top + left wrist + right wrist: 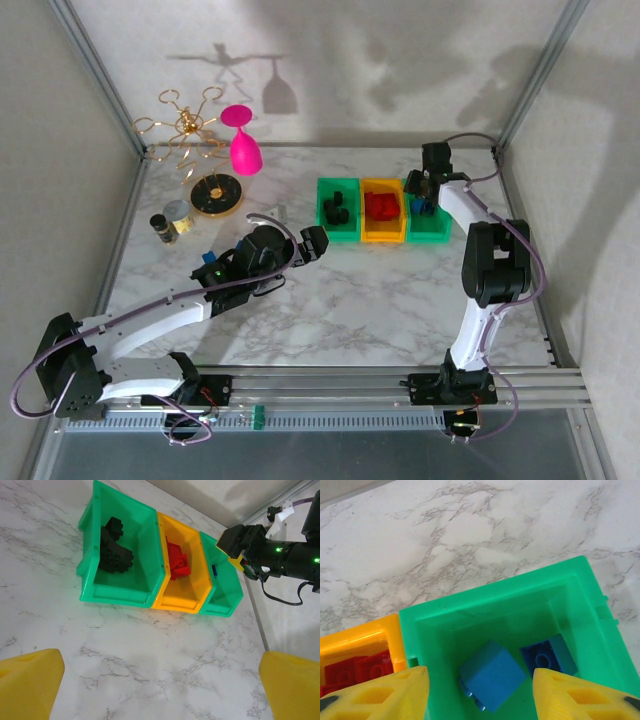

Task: Sort the legos into containers by color
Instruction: Place the lego in the container.

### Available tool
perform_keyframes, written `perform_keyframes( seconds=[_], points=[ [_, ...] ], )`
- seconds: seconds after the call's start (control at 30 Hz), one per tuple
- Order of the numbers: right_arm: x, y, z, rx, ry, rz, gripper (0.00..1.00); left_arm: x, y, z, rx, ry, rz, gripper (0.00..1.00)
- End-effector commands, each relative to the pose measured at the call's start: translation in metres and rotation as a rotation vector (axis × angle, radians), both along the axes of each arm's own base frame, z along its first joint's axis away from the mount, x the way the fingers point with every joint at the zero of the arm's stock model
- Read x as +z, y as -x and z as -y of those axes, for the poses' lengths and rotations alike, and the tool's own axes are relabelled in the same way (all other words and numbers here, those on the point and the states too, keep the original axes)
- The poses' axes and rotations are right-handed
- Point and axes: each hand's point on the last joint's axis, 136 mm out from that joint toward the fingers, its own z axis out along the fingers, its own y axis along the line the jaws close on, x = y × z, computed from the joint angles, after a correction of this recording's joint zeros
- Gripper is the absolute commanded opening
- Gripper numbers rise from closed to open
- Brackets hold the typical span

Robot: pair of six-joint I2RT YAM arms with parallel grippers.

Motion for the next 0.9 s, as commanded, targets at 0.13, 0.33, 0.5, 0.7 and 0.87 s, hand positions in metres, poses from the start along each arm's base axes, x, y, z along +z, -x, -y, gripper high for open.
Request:
perform_keyframes(
  seconds=[0.13, 0.33, 0.5, 0.7, 0.87],
  points=[
    [0.037, 0.049, -0.045, 0.105, -0.073, 0.032, 0.61, 0.026, 0.004, -0.022, 0.051, 0.021, 0.038, 1.00],
    [0.037, 0.104, -0.094, 0.222, -0.086, -0.003, 0.65, 0.019, 0.019, -0.052, 0.111, 0.026, 0.008, 1.00],
    [0.030, 0.146, -0.141, 0.329, -0.083, -0.036, 0.67, 0.002, 0.036, -0.077, 0.152, 0.015, -0.032, 1.00],
    [0.011, 0.196, -0.223, 0.525, -0.116, -0.075, 0.73, -0.022, 0.054, -0.108, 0.226, -0.005, -0.097, 1.00],
    [-0.012, 0.233, -0.291, 0.690, -0.154, -0.126, 0.77, -0.031, 0.069, -0.136, 0.316, 0.009, -0.137, 1.00]
  ],
)
